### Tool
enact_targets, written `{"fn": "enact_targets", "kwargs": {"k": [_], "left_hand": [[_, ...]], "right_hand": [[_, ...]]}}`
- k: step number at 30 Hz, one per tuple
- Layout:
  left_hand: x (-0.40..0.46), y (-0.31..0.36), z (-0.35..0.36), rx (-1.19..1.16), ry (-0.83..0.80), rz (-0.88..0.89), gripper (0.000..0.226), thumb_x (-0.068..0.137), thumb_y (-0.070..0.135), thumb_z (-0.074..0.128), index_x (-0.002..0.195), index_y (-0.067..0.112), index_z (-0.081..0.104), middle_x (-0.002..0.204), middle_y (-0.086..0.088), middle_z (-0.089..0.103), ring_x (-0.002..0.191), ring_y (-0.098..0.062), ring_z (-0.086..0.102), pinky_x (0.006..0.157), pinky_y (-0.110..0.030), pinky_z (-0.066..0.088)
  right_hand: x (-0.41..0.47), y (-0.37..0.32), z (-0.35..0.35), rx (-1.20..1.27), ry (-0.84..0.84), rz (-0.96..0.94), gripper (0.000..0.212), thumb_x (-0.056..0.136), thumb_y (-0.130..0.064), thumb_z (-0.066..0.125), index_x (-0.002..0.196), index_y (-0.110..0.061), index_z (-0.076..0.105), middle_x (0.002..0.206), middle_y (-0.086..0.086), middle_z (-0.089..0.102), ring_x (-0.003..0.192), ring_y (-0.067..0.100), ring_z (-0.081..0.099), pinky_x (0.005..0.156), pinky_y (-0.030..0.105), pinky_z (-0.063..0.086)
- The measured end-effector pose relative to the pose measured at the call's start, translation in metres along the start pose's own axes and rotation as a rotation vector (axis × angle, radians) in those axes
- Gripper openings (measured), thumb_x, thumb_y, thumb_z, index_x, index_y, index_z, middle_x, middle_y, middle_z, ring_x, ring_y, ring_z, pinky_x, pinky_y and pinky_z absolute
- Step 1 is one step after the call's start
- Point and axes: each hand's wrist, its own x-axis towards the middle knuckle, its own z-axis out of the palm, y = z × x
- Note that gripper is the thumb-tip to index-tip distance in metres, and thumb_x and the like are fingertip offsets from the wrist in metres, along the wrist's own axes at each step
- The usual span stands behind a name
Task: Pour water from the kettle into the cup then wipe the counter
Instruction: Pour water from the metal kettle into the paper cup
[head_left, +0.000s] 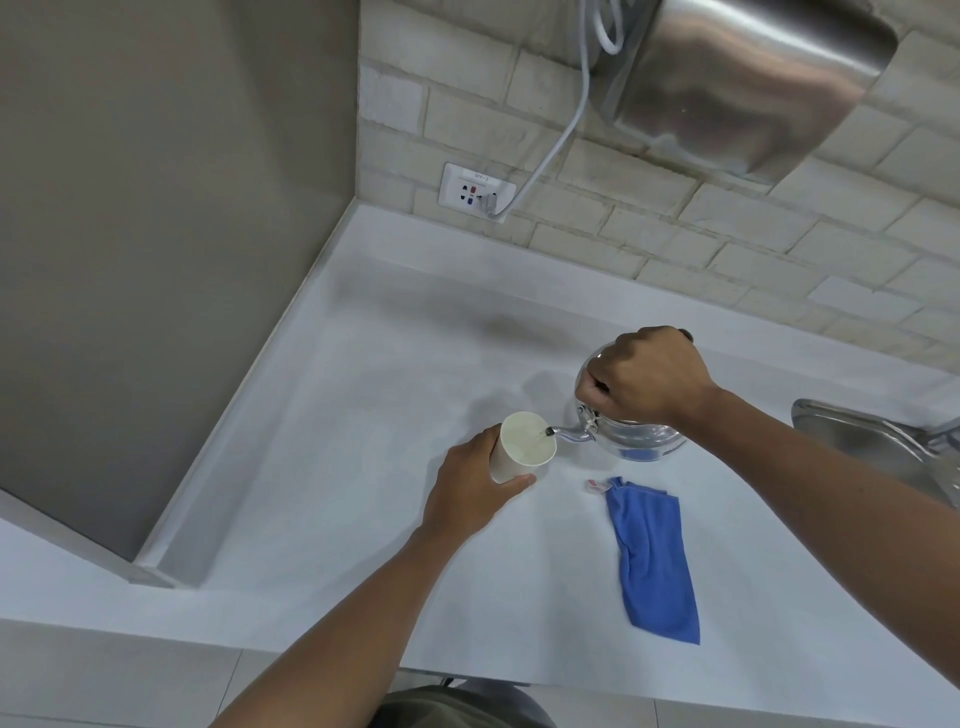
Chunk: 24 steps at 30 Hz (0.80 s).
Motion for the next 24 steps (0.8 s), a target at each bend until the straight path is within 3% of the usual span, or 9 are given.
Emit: {"fn": "enact_targets", "kwargs": {"k": [10,24], "left_hand": [[0.0001,0.0005,-0.0002,-0.001,0.003,0.001,0.072,0.069,0.06,0.082,0.133,0.04,0.055,0.12,0.019,0.068,0.106,-0.004,0.062,0.086,-0.025,0.052],[-0.0011,0.0026,-0.0023,-0.015,0.004,0.0,0.071,0.071,0.057,0.084,0.133,0.038,0.056,0.121,0.018,0.069,0.106,-0.005,0.062,0.084,-0.021,0.048]], "right_hand": [[0.0001,0.0006,-0.0006,-0.002,0.0,-0.019,0.041,0.079,-0.024,0.049,0.043,-0.01,0.036,0.038,0.001,0.031,0.036,0.023,0.02,0.053,0.017,0.015],[0.001,0.0002,-0.0002,0.023,0.019,-0.009,0.041,0.079,-0.024,0.047,0.044,-0.012,0.031,0.039,0.001,0.027,0.038,0.022,0.015,0.053,0.019,0.023]]}}
